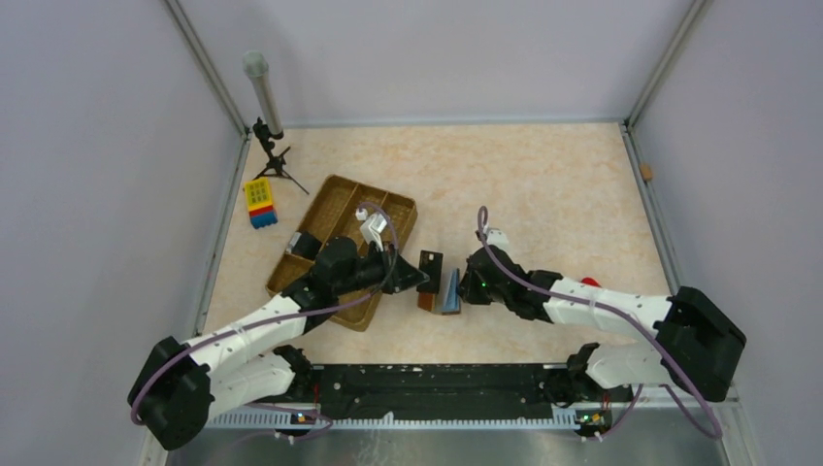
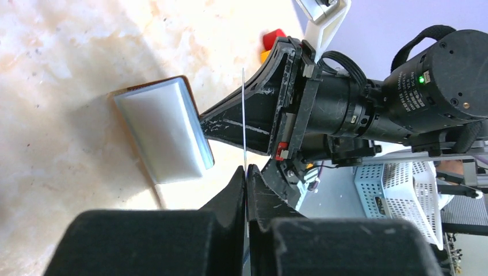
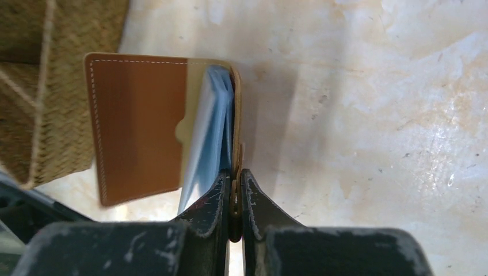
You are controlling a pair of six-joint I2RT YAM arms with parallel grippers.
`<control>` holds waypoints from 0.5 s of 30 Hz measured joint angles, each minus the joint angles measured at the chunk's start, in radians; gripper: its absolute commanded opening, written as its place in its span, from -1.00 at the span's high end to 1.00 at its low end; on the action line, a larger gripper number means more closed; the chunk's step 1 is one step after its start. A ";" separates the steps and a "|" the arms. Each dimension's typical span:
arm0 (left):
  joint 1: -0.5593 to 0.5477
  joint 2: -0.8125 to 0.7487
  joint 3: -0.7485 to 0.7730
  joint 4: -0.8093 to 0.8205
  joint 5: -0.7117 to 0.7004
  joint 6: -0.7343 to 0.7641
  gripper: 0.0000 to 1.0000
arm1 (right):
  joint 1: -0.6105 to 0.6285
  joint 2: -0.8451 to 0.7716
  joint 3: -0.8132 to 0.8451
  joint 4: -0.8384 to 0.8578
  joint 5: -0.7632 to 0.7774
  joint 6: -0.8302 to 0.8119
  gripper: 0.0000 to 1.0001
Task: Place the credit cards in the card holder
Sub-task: Insert the credit card into the card holder.
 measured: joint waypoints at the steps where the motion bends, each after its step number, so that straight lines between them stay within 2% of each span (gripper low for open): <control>1: 0.000 -0.009 0.005 0.000 0.000 0.000 1.00 | 0.000 -0.014 0.000 0.003 -0.002 -0.002 1.00; 8: 0.000 -0.043 0.023 -0.003 0.002 -0.012 1.00 | 0.000 -0.057 0.045 -0.034 -0.039 -0.049 1.00; 15: 0.000 -0.063 0.015 0.011 0.000 -0.042 1.00 | 0.009 0.029 0.204 -0.133 -0.041 -0.087 1.00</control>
